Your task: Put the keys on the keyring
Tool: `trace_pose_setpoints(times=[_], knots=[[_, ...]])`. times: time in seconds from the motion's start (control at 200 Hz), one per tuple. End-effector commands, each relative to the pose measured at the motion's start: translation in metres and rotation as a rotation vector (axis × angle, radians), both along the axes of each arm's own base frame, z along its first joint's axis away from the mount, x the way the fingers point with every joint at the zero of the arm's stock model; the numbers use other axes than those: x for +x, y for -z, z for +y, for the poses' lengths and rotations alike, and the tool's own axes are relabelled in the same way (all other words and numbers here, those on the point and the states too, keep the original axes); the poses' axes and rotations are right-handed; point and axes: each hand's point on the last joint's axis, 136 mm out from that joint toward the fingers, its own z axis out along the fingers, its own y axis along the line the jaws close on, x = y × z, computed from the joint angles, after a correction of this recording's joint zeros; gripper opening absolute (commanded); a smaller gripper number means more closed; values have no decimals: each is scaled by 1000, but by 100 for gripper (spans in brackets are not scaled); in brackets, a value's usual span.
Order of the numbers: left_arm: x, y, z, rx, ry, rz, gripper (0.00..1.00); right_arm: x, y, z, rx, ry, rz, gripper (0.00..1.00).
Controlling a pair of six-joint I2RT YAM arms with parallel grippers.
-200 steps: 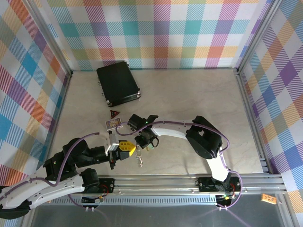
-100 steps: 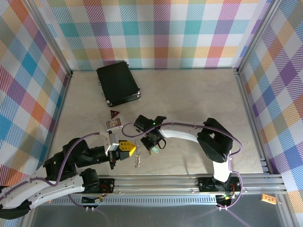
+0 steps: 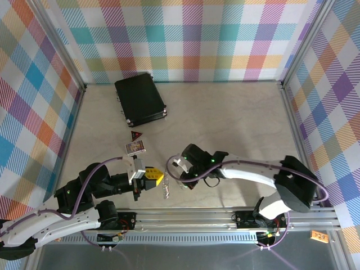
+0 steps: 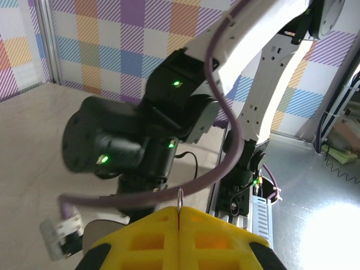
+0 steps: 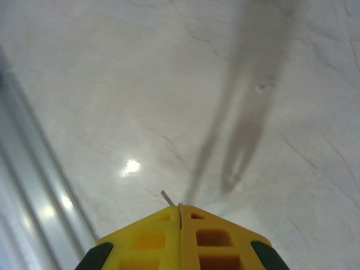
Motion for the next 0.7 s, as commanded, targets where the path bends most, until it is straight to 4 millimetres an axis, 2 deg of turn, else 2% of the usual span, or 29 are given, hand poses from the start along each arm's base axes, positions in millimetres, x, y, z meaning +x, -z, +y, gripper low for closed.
trace_pose_setpoints(times=[0.0,0.215,0.38,0.695], knots=[[3,-7,-5,-28,-2,-38,0,-4,-43,21,262,-104,-55,0],[4,-9,-6,-30,-7,-57,0,-23,-85,15,470,-203,-118,0],[3,-15,-3,-47,-7,-87,0,-26,-116,4,599,-208,-112,0],[0,-32,0,-74,0,-120,0,-31,-192,-17,832,-282,-185,0]])
